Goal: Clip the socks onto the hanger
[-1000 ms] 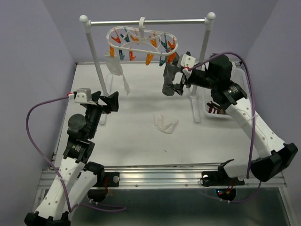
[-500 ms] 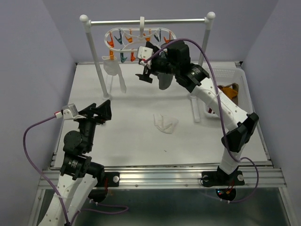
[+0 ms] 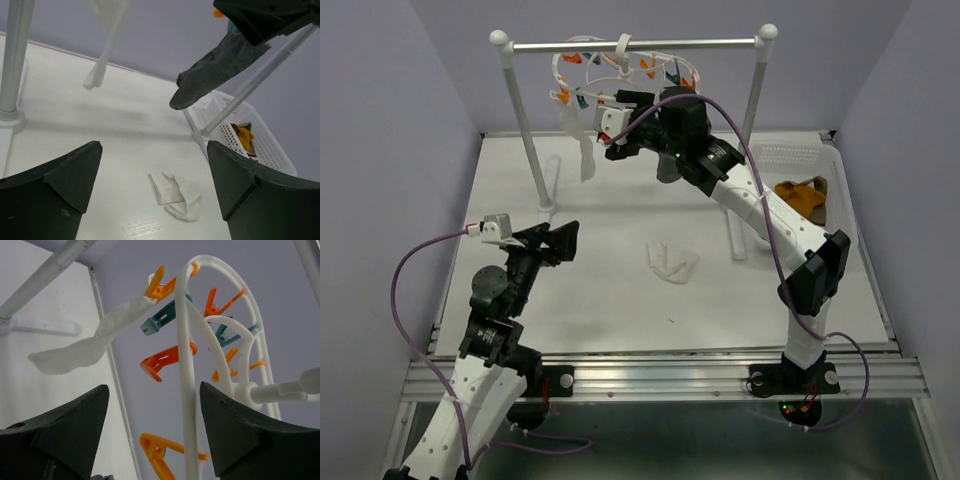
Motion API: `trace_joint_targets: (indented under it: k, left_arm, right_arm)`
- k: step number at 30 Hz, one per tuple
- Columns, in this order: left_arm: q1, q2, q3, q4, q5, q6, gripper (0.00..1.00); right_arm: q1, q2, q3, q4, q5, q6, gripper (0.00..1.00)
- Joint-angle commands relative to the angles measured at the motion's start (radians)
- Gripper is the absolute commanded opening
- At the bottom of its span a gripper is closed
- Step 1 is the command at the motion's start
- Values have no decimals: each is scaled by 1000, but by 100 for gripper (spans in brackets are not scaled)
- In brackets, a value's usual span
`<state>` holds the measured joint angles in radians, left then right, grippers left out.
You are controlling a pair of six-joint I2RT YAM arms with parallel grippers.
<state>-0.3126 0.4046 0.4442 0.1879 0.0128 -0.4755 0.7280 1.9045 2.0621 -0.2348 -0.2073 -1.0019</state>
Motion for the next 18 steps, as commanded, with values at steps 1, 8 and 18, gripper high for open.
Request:
trace_joint_targets:
  k: [1,8,18]
  left_arm:
    - [1,14,-28,134,47,20,99]
    - [1,76,-22,191,118,51,99]
    - [0,203,22,341,272,118,99]
  right_arm:
    - [10,-74,-17,14,54,-81,78]
    - [10,-88,-60,98,169,-153,74]
    - [10,-27,10,112,273,-257,15]
